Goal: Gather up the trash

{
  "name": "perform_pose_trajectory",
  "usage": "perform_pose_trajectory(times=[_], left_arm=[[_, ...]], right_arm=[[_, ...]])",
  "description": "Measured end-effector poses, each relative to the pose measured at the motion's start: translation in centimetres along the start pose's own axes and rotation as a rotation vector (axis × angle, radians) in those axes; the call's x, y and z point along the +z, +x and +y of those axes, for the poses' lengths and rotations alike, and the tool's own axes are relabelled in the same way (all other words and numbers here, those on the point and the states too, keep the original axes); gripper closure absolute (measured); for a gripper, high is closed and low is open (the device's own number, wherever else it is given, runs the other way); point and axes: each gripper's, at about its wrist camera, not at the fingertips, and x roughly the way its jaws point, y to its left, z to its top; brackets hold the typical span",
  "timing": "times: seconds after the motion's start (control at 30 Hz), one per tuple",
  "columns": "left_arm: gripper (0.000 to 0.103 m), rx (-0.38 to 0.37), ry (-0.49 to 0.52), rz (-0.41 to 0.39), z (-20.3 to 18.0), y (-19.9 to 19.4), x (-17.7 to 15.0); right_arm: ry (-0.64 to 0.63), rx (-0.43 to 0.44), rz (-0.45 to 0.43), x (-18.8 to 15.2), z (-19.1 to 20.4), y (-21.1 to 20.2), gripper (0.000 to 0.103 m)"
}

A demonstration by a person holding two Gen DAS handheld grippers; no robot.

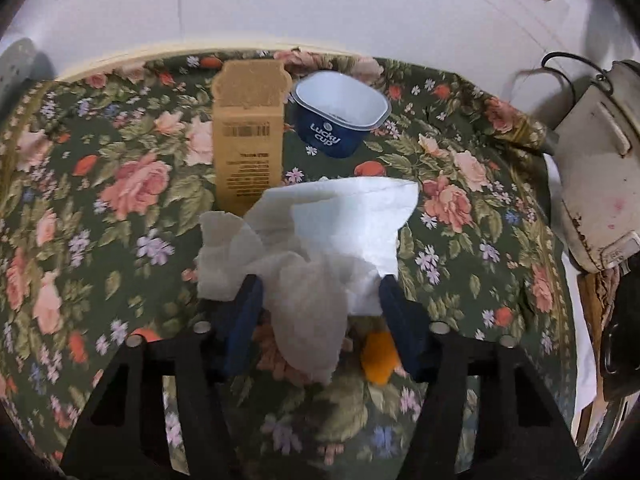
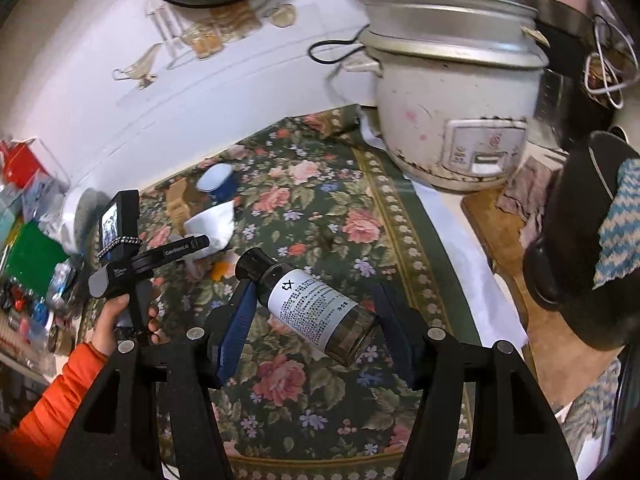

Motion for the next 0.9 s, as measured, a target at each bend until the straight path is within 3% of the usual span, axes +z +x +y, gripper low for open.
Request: perform_pose_trajectory(times=[0.1,0.13,0.17,0.33,0.73,0.9], left_arm=[[0.076,0.029,0.012,0.001,-0.3,0.7,0.0],[0.095,0.028,0.021,-0.001,-0.4,0.7,0.0],[0.101,0.014,0.02,0.007,-0.4,0.5,-0.1],[0.102,0.005,-0.008,-0.037,0.0,-2.3,-0.6],[0.102,0.018,0.04,-0.308,-1.7,-19.7,-3.6],[0.102,0.007,0.057,-0.4,-1.9,-27.1,-6.6]], right_arm=[[0.008,-0.013,0.002,0.1,-0.4,0.2,0.045],[0.009,-0.015,0.002,0.2,-0.4,0.2,0.045],[0.008,-0.015,0.003,0.2,-0.5,0.2,0.045],[-0.015,0.006,0.002,0.2,-0.5,-0.3,0.045],[-0.162,0.129,-0.04,-0.2,1.2,-4.3,0.045],[-0.206,0.174,-0.074,-1.2,2.8,-6.9,0.045]])
